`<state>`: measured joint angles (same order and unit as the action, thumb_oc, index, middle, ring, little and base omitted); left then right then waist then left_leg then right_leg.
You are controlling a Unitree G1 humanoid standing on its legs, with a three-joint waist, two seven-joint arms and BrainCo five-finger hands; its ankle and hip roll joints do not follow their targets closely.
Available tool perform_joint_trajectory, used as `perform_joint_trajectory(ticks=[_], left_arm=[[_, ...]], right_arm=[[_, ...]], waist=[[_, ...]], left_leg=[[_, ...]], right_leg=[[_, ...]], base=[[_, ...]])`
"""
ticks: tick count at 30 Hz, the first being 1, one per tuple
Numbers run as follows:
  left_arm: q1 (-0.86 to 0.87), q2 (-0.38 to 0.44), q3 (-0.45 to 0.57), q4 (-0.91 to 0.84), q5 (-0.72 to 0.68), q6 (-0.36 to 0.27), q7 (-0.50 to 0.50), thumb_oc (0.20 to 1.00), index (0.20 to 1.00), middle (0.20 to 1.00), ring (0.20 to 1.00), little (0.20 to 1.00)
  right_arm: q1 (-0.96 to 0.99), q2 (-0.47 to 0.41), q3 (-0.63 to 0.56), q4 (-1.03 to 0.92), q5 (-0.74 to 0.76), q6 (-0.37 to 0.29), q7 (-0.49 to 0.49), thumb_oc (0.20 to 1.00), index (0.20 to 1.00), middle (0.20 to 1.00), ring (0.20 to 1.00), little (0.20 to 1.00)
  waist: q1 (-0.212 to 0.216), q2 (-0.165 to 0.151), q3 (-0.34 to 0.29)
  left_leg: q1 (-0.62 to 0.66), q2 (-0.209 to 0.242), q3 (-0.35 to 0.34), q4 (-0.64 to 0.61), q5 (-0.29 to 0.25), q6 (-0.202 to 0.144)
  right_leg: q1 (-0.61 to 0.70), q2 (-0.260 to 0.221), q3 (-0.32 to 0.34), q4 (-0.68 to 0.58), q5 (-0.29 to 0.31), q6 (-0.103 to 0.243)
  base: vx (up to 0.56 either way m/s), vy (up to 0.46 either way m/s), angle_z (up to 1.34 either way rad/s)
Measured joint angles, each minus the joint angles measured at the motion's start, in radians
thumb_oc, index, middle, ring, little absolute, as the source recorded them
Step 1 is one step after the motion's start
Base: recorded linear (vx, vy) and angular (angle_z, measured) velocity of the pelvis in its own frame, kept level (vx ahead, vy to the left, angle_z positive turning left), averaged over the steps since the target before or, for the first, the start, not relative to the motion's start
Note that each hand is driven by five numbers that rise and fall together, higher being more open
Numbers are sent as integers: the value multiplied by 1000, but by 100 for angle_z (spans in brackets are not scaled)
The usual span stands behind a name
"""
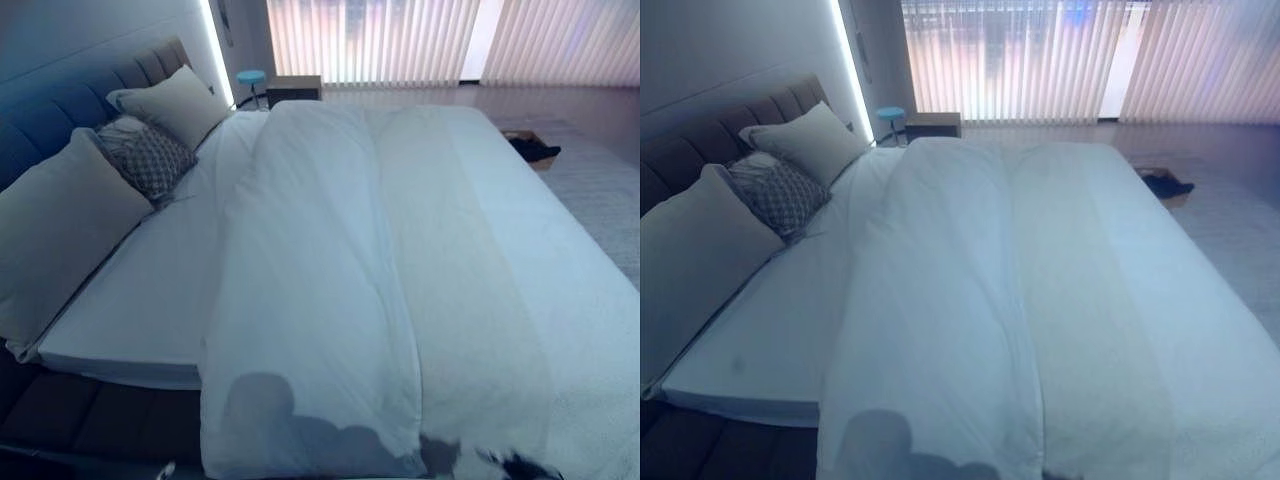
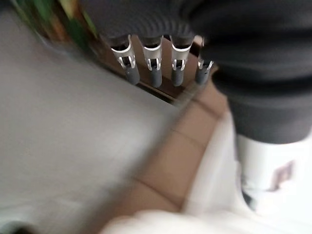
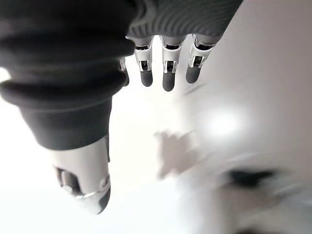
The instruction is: Make the bed
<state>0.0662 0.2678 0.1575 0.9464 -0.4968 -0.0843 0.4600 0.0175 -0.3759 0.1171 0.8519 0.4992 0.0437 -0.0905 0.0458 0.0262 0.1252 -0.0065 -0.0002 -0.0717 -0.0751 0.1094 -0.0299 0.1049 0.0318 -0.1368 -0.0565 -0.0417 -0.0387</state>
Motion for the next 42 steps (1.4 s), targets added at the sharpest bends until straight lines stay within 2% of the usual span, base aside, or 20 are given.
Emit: perform_joint_trajectory(ticks=[1, 2, 3, 4, 5, 6, 7, 8, 10, 11, 13, 15, 18, 20, 24, 27, 30, 35, 39, 42], left_arm=[[60, -15, -31, -278, -38, -43, -30, 1000, 1000, 1000, 1000, 1000], [49, 0, -72, -379, -41, -88, -76, 1000, 1000, 1000, 1000, 1000], [7, 34, -120, -433, -103, -91, -170, 1000, 1000, 1000, 1000, 1000], [-27, 59, -165, -443, -130, -91, -222, 1000, 1000, 1000, 1000, 1000], [-68, 90, -220, -506, -201, -71, -302, 1000, 1000, 1000, 1000, 1000], [-79, 118, -262, -564, -255, -52, -355, 1000, 1000, 1000, 1000, 1000], [-114, 182, -343, -653, -320, -36, -444, 1000, 1000, 1000, 1000, 1000], [-175, 185, -380, -681, -391, -11, -509, 1000, 1000, 1000, 1000, 1000], [-245, 192, -446, -690, -472, 32, -575, 1000, 1000, 1000, 1000, 1000], [-275, 168, -474, -709, -538, 56, -633, 1000, 1000, 1000, 1000, 1000], [-384, 162, -546, -699, -629, 94, -677, 1000, 1000, 1000, 1000, 1000], [-490, 138, -530, -623, -674, 98, -679, 1000, 1000, 1000, 1000, 1000], [-562, 140, -525, -571, -738, 88, -679, 1000, 1000, 1000, 1000, 1000], [-633, 130, -517, -489, -776, 75, -675, 1000, 1000, 1000, 1000, 1000], [-691, 99, -470, -415, -813, 57, -673, 1000, 1000, 1000, 1000, 1000], [-784, 97, -460, -302, -816, 46, -651, 1000, 1000, 1000, 1000, 1000], [-838, 105, -456, -229, -807, 21, -609, 1000, 1000, 1000, 1000, 1000], [-987, 90, -437, 13, -679, -38, -484, 1000, 1000, 1000, 1000, 1000], [-1047, 86, -407, 166, -576, -62, -410, 1000, 1000, 1000, 1000, 1000], [-1046, 92, -381, 176, -572, -73, -347, 1000, 1000, 1000, 1000, 1000]], right_arm=[[60, -36, 36, -290, 53, -32, 22, 1000, 1000, 1000, 1000, 1000], [28, -55, 55, -375, 82, -65, 55, 1000, 1000, 1000, 1000, 1000], [-55, -88, 98, -385, 127, -60, 109, 1000, 1000, 1000, 1000, 1000], [-97, -109, 122, -371, 143, -60, 138, 1000, 1000, 1000, 1000, 1000], [-174, -134, 146, -383, 172, -40, 174, 1000, 1000, 1000, 1000, 1000], [-212, -151, 180, -417, 194, -23, 196, 1000, 1000, 1000, 1000, 1000], [-270, -188, 240, -494, 227, -19, 248, 1000, 1000, 1000, 1000, 1000], [-329, -164, 264, -515, 262, -15, 282, 1000, 1000, 1000, 1000, 1000], [-385, -120, 297, -519, 309, -6, 305, 1000, 1000, 1000, 1000, 1000], [-428, -58, 348, -525, 347, 1, 328, 1000, 1000, 1000, 1000, 1000], [-480, 26, 395, -547, 425, 4, 334, 1000, 1000, 1000, 1000, 1000], [-526, 87, 406, -506, 494, -1, 320, 1000, 1000, 1000, 1000, 1000], [-608, 116, 418, -432, 585, -7, 313, 1000, 1000, 1000, 1000, 1000], [-728, 136, 421, -308, 626, -8, 292, 1000, 1000, 1000, 1000, 1000], [-840, 187, 397, -179, 692, -19, 272, 1000, 1000, 1000, 1000, 1000], [-950, 215, 377, -46, 711, -27, 237, 1000, 1000, 1000, 1000, 1000], [-1012, 225, 358, 31, 712, -43, 196, 1000, 1000, 1000, 1000, 1000], [-1146, 240, 266, 348, 679, -75, 52, 1000, 1000, 1000, 1000, 1000], [-1155, 245, 235, 454, 594, -85, -13, 1000, 1000, 1000, 1000, 1000], [-1132, 232, 227, 459, 538, -87, -51, 1000, 1000, 1000, 1000, 1000]], waist=[[-4, 0, 24], [5, -1, 43], [5, 0, 67], [1, -1, 79], [21, 6, 97], [25, 7, 109], [24, 3, 129], [26, 5, 142], [22, 13, 145], [27, 37, 143], [29, 22, 157], [24, 17, 168], [27, 11, 199], [39, 9, 221], [73, -6, 255], [83, -16, 314], [93, -30, 347], [107, -40, 355], [106, -49, 362], [104, -49, 362]], left_leg=[[-46, -5, -16, 50, -2, -5], [-73, -7, -18, 76, 10, -20], [-100, -16, -43, 105, 14, -27], [-109, -13, -55, 114, 20, -38], [-127, -8, -56, 128, 15, -43], [-141, -3, -52, 141, 3, -52], [-166, -3, -40, 143, -2, -58], [-185, -10, -38, 147, -2, -58], [-170, -1, -40, 130, 1, -54], [-144, 27, -40, 109, -21, -25], [-195, 5, -10, 107, -5, -5], [-229, -15, 18, 103, 6, 13], [-237, -32, 23, 105, 4, 16], [-255, -23, 37, 104, -2, 28], [-320, -14, 45, 129, -4, 27], [-371, -8, 39, 156, -4, 26], [-404, -3, 36, 167, -3, 25], [-479, 0, 17, 202, -5, 23], [-478, -1, 17, 205, -6, 23], [-478, -2, 19, 207, -6, 23]], right_leg=[[-37, -10, -14, 37, -14, -6], [-49, -8, -27, 59, -15, -8], [-72, -12, -38, 82, -22, -18], [-83, -17, -39, 96, -30, -20], [-92, -23, -38, 123, -36, -29], [-100, -23, -37, 128, -47, -33], [-137, -37, -34, 155, -47, -34], [-144, -41, -15, 164, -51, -23], [-156, -37, 9, 182, -49, -11], [-184, -18, 39, 212, -60, 1], [-269, -44, 70, 272, -74, 26], [-319, -68, 95, 279, -68, 48], [-326, -84, 106, 261, -57, 67], [-346, -76, 114, 253, -43, 69], [-403, -66, 124, 253, -27, 65], [-435, -58, 114, 251, -15, 59], [-456, -53, 103, 243, -8, 56], [-499, -47, 88, 223, 8, 52], [-490, -48, 87, 212, 14, 53], [-490, -48, 91, 209, 20, 55]], base=[[-90, -49, 31], [-74, -34, 42], [-16, 6, 28], [78, 72, 17], [64, 56, 7], [159, 145, 1], [136, 141, 8], [136, 140, 8], [23, 155, -23], [-7, 209, -60], [-27, 219, -50], [-39, 175, -33], [-42, 200, -22], [-7, 95, -16], [-15, 70, -9], [-3, 11, 6], [-17, 5, 7], [0, 1, 8], [26, 39, 0], [1, 37, -4]])
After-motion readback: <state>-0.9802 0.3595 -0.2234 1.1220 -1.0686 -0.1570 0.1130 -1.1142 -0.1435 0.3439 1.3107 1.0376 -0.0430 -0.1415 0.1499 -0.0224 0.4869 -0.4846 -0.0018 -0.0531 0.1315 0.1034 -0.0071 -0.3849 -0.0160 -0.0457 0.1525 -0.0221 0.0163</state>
